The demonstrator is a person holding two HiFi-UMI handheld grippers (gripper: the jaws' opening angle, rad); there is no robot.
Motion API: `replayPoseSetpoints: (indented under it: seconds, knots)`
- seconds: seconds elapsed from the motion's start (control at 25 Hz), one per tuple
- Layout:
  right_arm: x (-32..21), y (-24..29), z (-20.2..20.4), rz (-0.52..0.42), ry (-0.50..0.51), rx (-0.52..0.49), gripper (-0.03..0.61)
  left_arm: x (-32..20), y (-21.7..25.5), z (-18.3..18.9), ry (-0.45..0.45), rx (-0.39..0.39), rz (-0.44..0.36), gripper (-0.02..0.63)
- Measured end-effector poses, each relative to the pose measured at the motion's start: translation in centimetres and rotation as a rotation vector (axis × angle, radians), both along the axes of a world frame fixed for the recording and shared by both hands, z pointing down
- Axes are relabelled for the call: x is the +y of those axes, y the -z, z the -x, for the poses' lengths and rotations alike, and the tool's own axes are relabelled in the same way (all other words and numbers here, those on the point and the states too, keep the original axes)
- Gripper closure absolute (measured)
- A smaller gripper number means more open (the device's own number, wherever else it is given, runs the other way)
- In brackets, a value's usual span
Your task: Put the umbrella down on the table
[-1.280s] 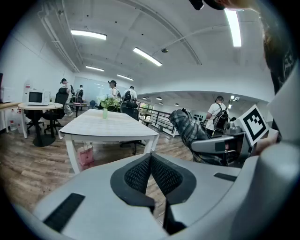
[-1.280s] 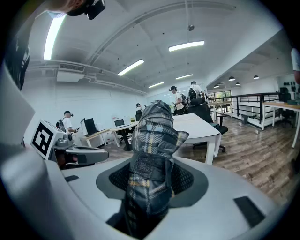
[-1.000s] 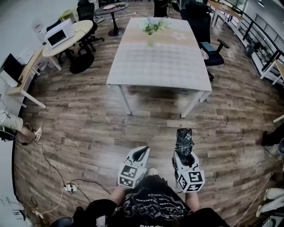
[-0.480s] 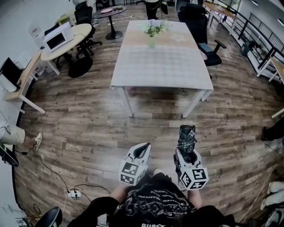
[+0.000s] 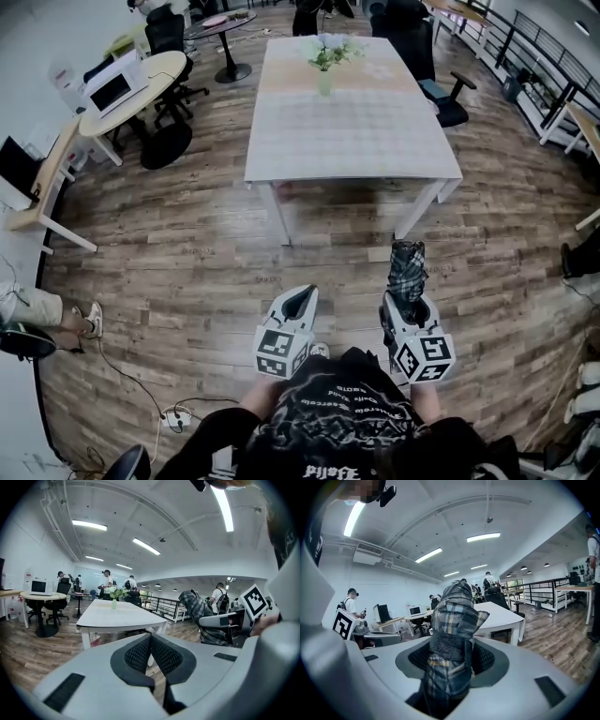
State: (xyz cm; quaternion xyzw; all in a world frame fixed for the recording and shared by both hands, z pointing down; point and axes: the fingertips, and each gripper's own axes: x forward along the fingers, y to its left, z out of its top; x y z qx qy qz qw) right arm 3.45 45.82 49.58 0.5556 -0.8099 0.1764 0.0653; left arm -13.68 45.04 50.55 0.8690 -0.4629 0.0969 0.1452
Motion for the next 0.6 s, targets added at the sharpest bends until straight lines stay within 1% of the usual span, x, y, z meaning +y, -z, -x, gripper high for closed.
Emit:
replayPoseSetpoints:
  seconds: [0.2, 0.36, 0.6]
  knots:
    - [-1.4, -0.4, 0.0, -0.007, -0.027, 0.005, 0.360, -1.1, -0.9, 0.0, -0.031, -0.005, 0.006, 0.594]
    - [-2.6, -0.9, -0.5, 0.013, -0.046, 0.000, 0.359, -2.2, -1.3, -0.4, -0.042, -0.006, 0.023, 0.594]
    - [-6.5, -2.3, -1.9, 0.041, -0.041, -0.009, 0.359, -5.8, -1.8, -1.3, -0.015, -0.018, 0.035, 0.594]
